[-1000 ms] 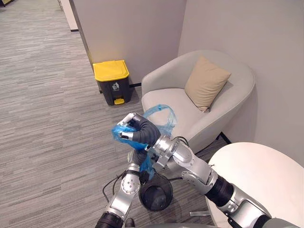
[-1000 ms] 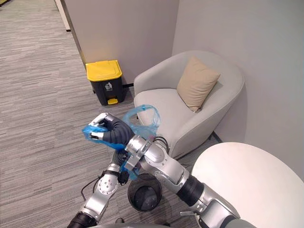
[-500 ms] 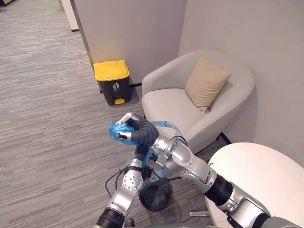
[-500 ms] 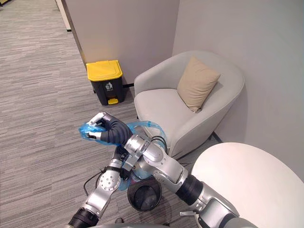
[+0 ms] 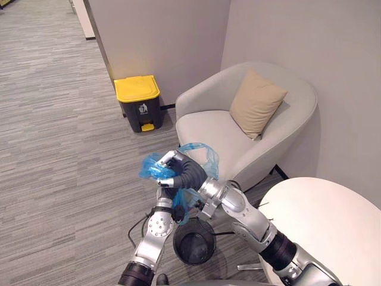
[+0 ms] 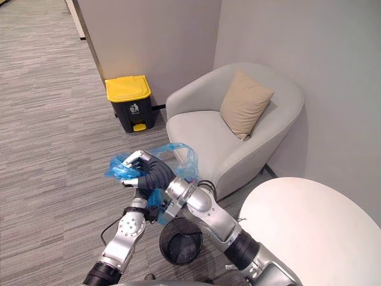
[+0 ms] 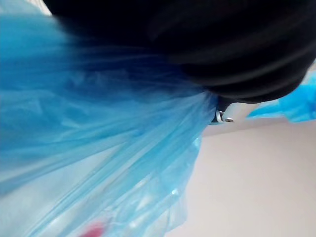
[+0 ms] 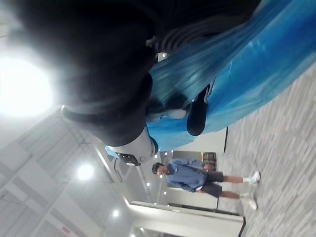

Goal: Gather rubbish on tea table into small bin, then transfer packed bag to large trash can.

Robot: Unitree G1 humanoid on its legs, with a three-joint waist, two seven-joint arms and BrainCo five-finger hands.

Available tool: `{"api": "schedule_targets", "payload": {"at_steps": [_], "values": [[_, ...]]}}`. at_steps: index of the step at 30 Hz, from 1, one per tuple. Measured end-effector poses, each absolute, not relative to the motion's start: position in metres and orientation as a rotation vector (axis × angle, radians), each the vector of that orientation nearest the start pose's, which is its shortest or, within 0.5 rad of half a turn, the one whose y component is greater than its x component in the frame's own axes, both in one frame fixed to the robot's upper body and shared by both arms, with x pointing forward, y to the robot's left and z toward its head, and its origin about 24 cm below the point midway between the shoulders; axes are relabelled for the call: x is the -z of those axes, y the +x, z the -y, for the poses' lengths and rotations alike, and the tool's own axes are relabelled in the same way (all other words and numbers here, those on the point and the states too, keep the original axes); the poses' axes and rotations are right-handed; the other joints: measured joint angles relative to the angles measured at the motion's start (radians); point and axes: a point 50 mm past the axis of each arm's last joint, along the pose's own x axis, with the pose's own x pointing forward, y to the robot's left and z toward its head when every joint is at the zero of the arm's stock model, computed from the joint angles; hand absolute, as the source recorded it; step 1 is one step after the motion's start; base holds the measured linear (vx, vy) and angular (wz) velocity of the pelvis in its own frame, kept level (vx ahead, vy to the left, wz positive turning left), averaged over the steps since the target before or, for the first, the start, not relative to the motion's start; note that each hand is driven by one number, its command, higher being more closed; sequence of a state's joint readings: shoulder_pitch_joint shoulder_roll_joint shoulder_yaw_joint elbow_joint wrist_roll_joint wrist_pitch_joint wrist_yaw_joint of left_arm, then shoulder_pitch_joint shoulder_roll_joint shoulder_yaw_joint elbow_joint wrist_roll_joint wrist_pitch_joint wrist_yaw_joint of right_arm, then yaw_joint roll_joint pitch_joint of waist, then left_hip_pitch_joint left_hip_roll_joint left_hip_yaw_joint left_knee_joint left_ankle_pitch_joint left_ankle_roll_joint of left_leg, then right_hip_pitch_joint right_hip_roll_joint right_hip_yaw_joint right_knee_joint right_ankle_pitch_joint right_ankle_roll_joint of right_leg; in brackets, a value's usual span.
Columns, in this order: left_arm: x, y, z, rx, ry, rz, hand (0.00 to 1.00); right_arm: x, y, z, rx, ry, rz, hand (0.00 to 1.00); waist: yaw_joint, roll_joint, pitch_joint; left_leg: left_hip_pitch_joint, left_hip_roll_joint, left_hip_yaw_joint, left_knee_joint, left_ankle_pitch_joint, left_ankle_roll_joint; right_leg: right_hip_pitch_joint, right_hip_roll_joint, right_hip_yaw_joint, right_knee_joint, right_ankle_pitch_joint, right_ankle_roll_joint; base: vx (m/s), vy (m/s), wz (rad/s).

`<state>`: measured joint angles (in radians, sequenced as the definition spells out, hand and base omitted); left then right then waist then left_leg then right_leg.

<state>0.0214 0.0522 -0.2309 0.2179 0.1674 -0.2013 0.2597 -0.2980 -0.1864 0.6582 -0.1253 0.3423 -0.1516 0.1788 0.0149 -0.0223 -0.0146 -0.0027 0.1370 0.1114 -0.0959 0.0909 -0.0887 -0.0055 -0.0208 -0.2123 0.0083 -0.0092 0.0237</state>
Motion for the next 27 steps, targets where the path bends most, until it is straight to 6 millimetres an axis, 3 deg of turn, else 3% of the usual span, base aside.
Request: {"api": "schedule_targets", "payload": {"at_steps": [8,15,25,27], "values": [[0.012,0.227,-0.139,-0.068,0.186,-0.092,1.00,-0.110,0.233,0.038,-0.815,-0.188,0.447,0.00,0.000,0.005,0.006,-0.003,0.000,0.001,0.000,0.000,0.000,-0.001,0.000,0.001,-0.006,0.000,0.000,0.00,0.000,0.00],[0.026,0.219,-0.150,-0.099,0.178,-0.160,1.00,-0.103,0.236,0.063,-0.670,-0.354,0.475,0.00,0.002,0.007,0.011,-0.004,-0.001,0.005,0.001,-0.004,-0.001,-0.002,0.000,0.006,-0.009,0.000,0.000,0.00,0.000,0.00],[0.054,0.198,-0.173,-0.147,0.181,-0.306,1.00,-0.077,0.233,0.121,-0.388,-0.355,0.326,0.00,-0.001,0.025,0.033,-0.004,0.000,0.004,0.001,-0.004,-0.001,-0.002,0.002,0.006,-0.009,0.000,0.000,0.00,0.000,0.00],[0.061,0.193,-0.182,-0.178,0.177,-0.343,1.00,-0.052,0.233,0.136,-0.308,-0.333,0.207,0.00,-0.002,0.025,0.034,-0.004,0.000,0.004,0.001,-0.004,-0.002,-0.002,0.001,0.005,-0.008,0.000,0.000,0.00,0.000,0.00]]}}
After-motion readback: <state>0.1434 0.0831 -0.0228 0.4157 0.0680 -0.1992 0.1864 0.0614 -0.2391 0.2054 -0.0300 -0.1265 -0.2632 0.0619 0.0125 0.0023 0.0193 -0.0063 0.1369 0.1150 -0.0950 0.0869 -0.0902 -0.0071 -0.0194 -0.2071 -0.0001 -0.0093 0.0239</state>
